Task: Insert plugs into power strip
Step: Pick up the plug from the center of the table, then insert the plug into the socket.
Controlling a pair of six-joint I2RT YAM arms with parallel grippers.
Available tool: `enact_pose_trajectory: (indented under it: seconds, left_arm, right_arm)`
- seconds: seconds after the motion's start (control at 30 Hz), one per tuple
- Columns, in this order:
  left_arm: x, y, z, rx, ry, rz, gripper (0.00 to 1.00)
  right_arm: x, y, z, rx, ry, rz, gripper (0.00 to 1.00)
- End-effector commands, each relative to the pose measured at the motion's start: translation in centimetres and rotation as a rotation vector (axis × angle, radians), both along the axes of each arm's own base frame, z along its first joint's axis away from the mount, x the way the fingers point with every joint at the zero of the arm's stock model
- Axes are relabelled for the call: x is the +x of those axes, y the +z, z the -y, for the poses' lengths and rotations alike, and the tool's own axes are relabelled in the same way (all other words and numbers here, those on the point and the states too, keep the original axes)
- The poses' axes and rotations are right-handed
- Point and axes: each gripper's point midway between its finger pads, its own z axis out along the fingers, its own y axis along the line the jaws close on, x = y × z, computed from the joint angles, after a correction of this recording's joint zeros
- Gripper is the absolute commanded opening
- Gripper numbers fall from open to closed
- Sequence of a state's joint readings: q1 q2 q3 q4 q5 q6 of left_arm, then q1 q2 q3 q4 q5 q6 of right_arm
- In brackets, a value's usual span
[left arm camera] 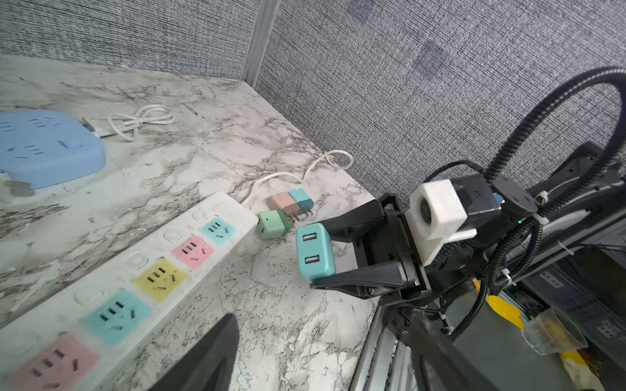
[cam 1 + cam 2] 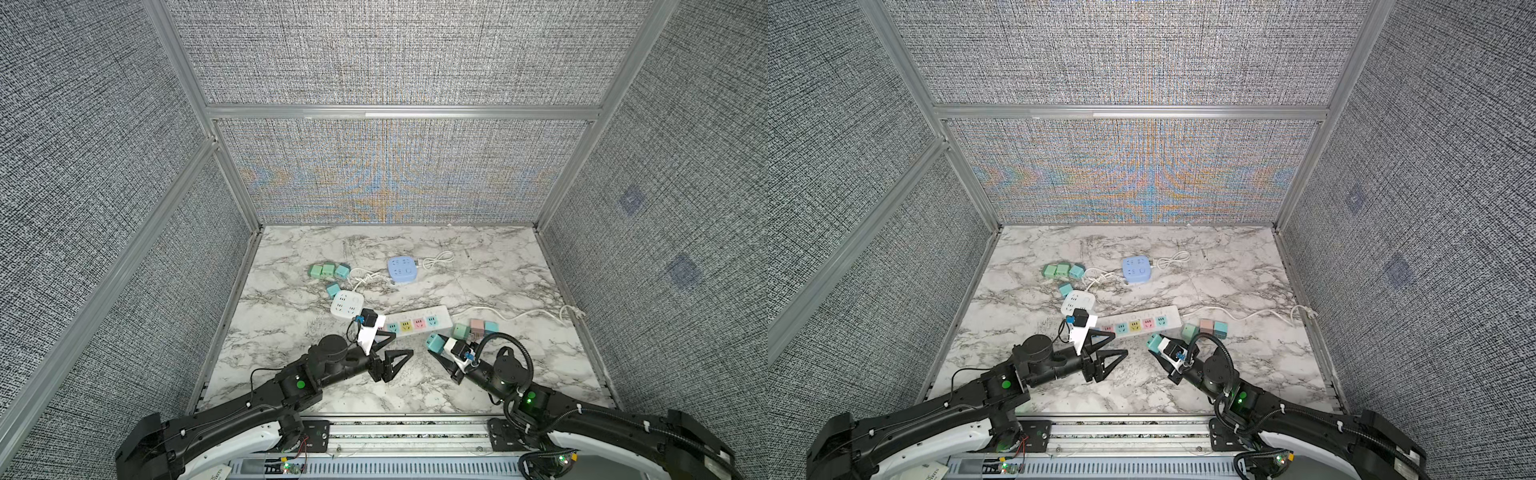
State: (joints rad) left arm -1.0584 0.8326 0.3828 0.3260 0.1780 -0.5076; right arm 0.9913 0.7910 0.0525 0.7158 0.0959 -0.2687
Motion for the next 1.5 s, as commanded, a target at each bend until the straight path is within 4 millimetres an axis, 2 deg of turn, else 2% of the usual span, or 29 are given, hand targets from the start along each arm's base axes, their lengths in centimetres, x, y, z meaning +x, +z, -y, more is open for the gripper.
enact_pose_trajectory:
  seconds: [0.0,0.2,0.4,0.57,0.73,0.93,1.07,1.13,1.2,1.23,1.3,1.33,1.4,1.47]
  left_arm:
    - [-0.7,1.1,1.7,-0.019,-0.055,0.042,0.8]
    - [0.3,-0.4,3.8,0.066,-0.033,0.021,0.76]
    - [1.5,-2.4,3.8,0.145,0.031,-0.005,0.74]
    - [0.8,-2.6,3.8,0.137,0.011,-0.021,0.7]
    - [0.1,-2.7,4.9,0.144,-0.042,-0.017,0.68]
    - [0.3,-3.6,6.3,0.172,-0.061,-0.029,0.49]
    - [0.3,-3.4,6.8,0.171,-0.072,-0.03,0.15]
    - [0.3,-3.2,6.9,0.166,-0.073,-0.032,0.08]
    - [0.4,-3.2,6.8,0.167,-0.067,-0.032,0.01]
    - [0.5,-3.2,6.7,0.172,-0.057,-0.029,0.0]
    - [1.1,-3.1,6.4,0.183,-0.022,-0.019,0.0]
    - [1.5,-3.0,6.1,0.193,0.006,-0.012,0.0]
    - [2.5,-3.0,5.4,0.224,0.073,-0.001,0.0]
    - [3.6,-2.7,4.4,0.251,0.144,0.024,0.0]
  right_arm:
    - [-0.6,2.7,-1.1,0.056,0.052,0.119,0.0]
    - [-1.6,2.7,-2.7,0.03,0.092,0.175,0.0]
    - [-1.9,2.8,-2.9,0.03,0.092,0.201,0.0]
    - [-2.4,3.5,-3.0,0.05,0.11,0.208,0.0]
    - [-2.4,4.0,-3.0,0.044,0.108,0.214,0.0]
    - [-2.3,3.9,-2.8,0.039,0.098,0.22,0.0]
    - [-2.0,3.9,-2.4,0.053,0.07,0.21,0.0]
    - [-1.7,4.0,-2.1,0.069,0.046,0.2,0.13]
    - [-1.6,4.2,-1.8,0.085,0.031,0.184,0.33]
    - [-1.5,4.2,-1.7,0.088,0.024,0.175,0.43]
    - [-1.3,4.1,-1.3,0.087,0.005,0.158,0.55]
    - [-1.2,4.0,-1.0,0.089,-0.01,0.146,0.65]
    - [-1.0,3.7,-0.4,0.097,-0.041,0.126,0.97]
    - [-0.7,3.4,0.7,0.12,-0.083,0.104,0.99]
